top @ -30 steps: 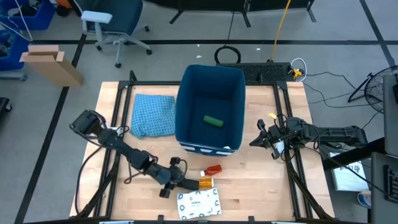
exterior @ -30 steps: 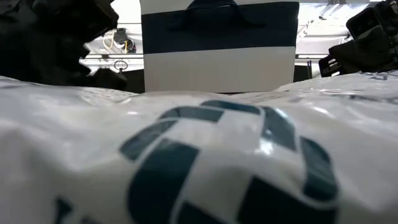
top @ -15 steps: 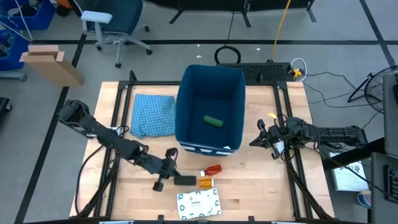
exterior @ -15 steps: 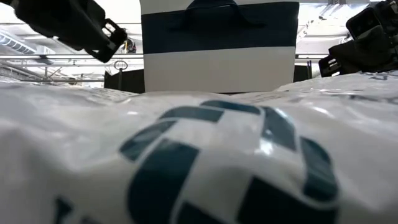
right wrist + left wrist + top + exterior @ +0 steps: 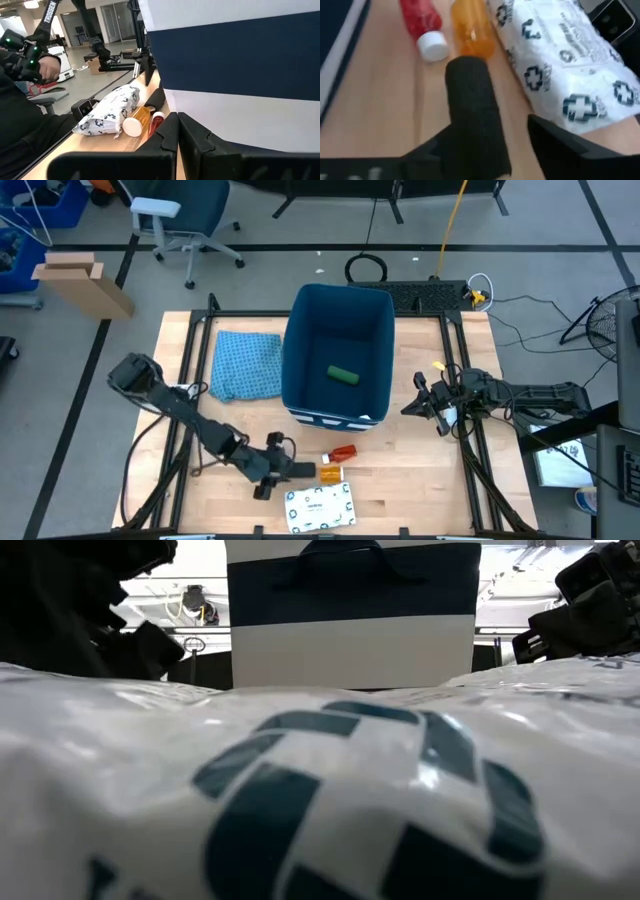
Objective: Pick & place medical supplies in basket/bin
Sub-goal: Put the black bandage into the blue bin
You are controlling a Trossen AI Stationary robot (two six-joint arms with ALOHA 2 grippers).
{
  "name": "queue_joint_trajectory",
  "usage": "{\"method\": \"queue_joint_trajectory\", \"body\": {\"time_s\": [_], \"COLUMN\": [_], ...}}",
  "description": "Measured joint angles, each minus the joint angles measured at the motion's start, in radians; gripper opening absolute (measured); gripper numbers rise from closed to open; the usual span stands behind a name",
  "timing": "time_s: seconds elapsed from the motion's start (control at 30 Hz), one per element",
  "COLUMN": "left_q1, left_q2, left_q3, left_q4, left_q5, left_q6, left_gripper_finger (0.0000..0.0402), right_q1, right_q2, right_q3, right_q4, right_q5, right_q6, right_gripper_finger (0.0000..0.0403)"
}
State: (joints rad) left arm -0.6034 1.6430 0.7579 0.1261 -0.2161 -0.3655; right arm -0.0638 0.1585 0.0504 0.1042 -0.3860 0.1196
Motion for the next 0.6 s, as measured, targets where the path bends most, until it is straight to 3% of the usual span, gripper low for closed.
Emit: {"method": "queue_joint_trajectory", "body": {"time_s": [0.17, 0.33, 0.47, 0.6], "left_q1": [-0.014, 0.000, 0.016, 0.023], "left_q2": [0.101, 0.167, 0.169, 0.151], "left_q3": [0.034, 0.041, 0.041, 0.038], "left_q4": [-0.009, -0.018, -0.007, -0.012], "left_q5": [-0.043, -0.074, -0.051, -0.047], "left_q6": [0.057, 0.064, 0.070, 0.118], "left_gripper_finger": [0.0289, 0.0319, 0.0310, 0.0257], "right_q1": [-0.001, -0.001, -0.001, 0.000], "right_q2": [0.000, 0.000, 0.000, 0.000], "right_q3": [0.000, 0.000, 0.000, 0.000], "right_q4": [0.001, 0.000, 0.000, -0.001], "right_q5": [0.023, 0.022, 0.022, 0.022], "right_q6": [0.000, -0.002, -0.009, -0.011], "right_gripper_finger": [0.0000, 0.0000, 0.0000, 0.0000]}}
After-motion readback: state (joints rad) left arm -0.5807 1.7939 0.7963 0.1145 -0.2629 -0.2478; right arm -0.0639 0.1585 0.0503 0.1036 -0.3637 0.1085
